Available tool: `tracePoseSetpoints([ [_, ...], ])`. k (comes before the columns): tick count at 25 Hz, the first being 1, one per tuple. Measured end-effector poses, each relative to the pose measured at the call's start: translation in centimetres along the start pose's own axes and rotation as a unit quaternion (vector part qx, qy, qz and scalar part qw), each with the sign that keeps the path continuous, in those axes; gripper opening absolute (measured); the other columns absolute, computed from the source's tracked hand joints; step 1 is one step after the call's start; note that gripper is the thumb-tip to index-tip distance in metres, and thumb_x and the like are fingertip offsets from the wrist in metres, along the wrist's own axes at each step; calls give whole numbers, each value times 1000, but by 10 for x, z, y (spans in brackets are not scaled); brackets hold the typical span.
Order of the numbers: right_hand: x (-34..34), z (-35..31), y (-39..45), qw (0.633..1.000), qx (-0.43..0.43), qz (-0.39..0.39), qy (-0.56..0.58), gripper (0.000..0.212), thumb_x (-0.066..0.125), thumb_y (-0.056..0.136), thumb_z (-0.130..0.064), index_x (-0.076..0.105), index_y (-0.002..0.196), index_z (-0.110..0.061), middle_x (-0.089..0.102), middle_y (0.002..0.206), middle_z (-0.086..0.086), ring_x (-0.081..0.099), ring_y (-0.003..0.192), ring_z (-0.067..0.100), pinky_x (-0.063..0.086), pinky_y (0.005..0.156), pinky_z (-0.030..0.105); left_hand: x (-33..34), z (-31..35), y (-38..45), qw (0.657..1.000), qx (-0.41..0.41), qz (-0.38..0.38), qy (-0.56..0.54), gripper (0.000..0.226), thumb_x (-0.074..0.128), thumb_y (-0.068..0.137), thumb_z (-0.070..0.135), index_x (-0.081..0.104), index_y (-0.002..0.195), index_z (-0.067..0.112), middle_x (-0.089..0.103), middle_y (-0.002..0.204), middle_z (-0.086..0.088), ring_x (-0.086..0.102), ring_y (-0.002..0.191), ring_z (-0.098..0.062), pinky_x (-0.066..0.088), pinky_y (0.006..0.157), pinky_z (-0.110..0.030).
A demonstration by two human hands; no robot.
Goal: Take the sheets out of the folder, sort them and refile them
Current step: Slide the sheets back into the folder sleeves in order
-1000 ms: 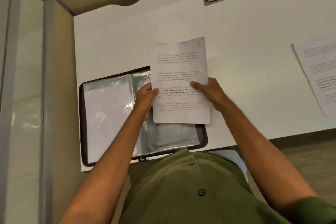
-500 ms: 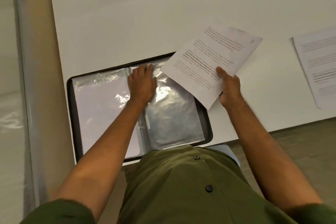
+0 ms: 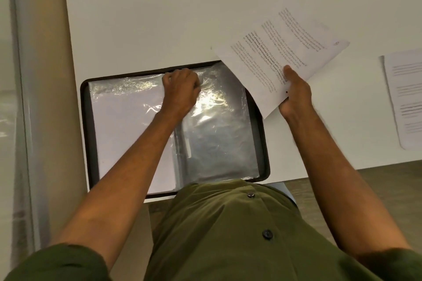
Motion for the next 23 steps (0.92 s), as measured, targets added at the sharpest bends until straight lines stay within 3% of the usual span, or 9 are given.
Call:
tracePoseSetpoints([
  [2,15,-4,4,1000,8,-23,17,25,71,98,-15,68,123,-13,78,118,7,75,109,26,62,92,47,-4,3,5,999,21,-21,-13,10,67,89,22,61,86,28,61,100,10,54,105,-16,21,97,-36],
  [5,34,-4,10,998,22,-40,40,30,66,101,-16,65,131,-11,75,123,10,72,116,29,60,96,47,-9,6,12,997,46,-61,-23,13,63,87,17,56,81,27,61,94,11,56,100,-16,19,95,-35],
  [9,55,-4,18,996,33,-40,76,33,60,104,-13,61,137,-7,74,125,14,71,117,30,63,89,44,-11,4,21,992,45,-109,-38,15,65,83,14,59,78,26,63,96,12,56,101,-15,19,93,-35],
  [11,65,-5,23,995,32,-41,82,31,59,105,-12,61,136,-7,74,125,15,71,116,30,62,91,47,-11,5,24,990,52,-121,-53,15,67,82,16,59,91,26,59,99,10,54,103,-18,19,91,-34],
  [14,78,-5,31,995,34,-51,81,25,60,104,-9,61,129,-7,72,127,18,69,119,33,58,99,53,-14,5,29,987,44,-128,-85,51,73,82,32,53,129,25,54,122,1,48,117,-22,26,99,-39],
  [16,87,-8,36,994,28,-69,75,24,61,103,-7,61,127,-7,70,130,21,68,122,35,55,102,56,-13,0,36,988,22,-119,-97,62,73,86,42,48,140,25,50,132,-4,46,124,-21,26,105,-42],
  [19,98,-13,45,996,5,-79,40,22,65,100,-4,64,121,-5,69,131,22,68,121,36,56,100,57,-12,-8,40,992,3,-67,-109,40,66,96,40,57,131,23,51,128,-4,51,116,-17,26,103,-37],
  [21,102,-14,51,997,-10,-73,19,33,69,97,-3,63,129,-3,69,130,22,69,119,37,58,95,58,-13,-7,39,993,17,-18,-116,17,63,100,30,65,113,20,57,116,-2,57,105,-18,26,96,-32],
  [23,107,-13,56,998,-22,-60,7,44,72,95,-2,59,137,0,70,130,22,70,117,37,60,91,58,-11,-3,34,991,31,7,-133,8,61,101,23,65,104,17,60,106,-1,58,97,-18,31,91,-30],
])
Point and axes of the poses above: each hand's wrist, its own y-axis towards the middle knuckle, its own x-axis out of the palm, z = x × y, the point moved 6 cm from there along y, towards the middle knuckle
